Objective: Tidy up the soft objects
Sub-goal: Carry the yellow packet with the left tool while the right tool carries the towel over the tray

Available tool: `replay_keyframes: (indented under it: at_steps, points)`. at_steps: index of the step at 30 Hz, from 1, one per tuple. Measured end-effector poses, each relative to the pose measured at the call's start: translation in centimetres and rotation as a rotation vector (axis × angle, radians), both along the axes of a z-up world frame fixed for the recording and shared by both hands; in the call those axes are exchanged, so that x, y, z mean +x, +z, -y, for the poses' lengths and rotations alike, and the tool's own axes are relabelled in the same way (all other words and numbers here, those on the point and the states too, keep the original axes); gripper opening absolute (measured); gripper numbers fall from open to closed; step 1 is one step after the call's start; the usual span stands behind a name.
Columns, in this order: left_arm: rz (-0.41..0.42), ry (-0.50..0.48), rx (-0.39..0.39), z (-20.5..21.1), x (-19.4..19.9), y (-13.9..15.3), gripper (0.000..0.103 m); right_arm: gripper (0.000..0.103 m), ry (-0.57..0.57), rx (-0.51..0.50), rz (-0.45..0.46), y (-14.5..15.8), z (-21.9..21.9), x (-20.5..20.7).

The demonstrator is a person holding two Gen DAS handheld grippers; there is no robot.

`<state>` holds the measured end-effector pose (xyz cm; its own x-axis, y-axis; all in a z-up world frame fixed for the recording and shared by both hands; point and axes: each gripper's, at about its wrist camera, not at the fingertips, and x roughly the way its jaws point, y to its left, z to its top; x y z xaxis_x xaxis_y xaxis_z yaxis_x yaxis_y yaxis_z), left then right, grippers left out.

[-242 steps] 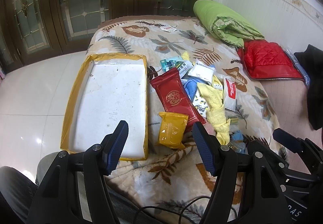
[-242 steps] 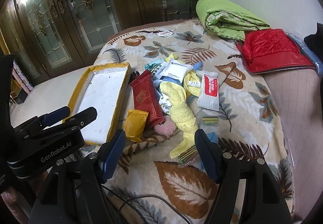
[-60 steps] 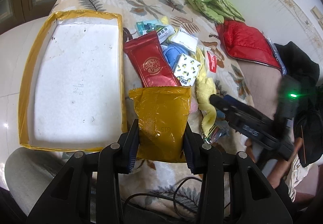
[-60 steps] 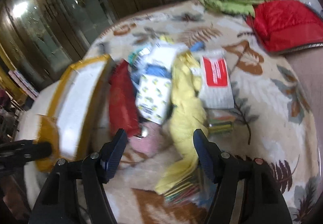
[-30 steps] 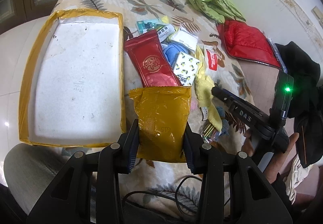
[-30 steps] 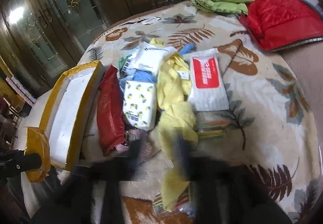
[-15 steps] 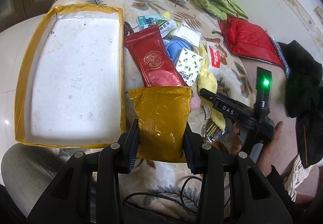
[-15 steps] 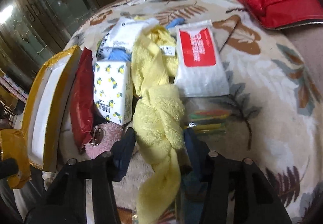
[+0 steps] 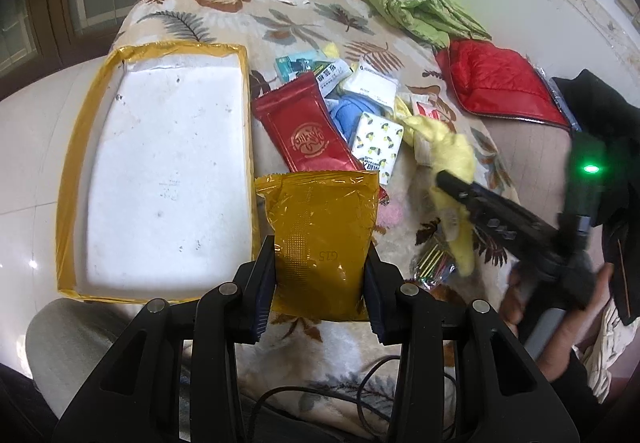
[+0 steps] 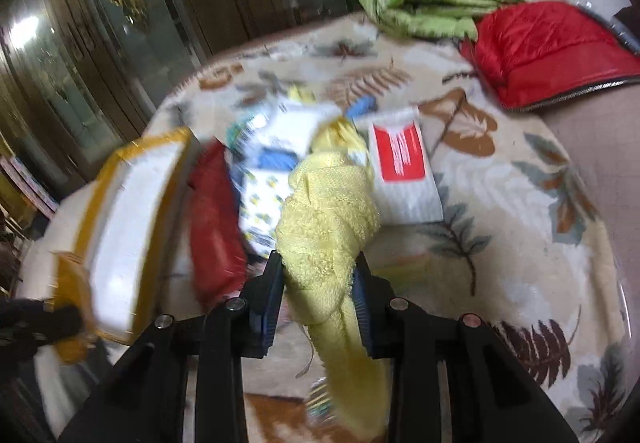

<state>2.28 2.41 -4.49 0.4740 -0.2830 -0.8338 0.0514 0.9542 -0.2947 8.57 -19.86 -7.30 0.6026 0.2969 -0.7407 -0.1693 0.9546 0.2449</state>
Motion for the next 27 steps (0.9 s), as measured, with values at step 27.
replay_keyframes:
  at_steps: [27]
  points:
    - [0.014,0.170,-0.066,-8.8,0.5,2.2,0.039,0.032,0.222,0.228,0.067,7.5,-10.6,-0.1]
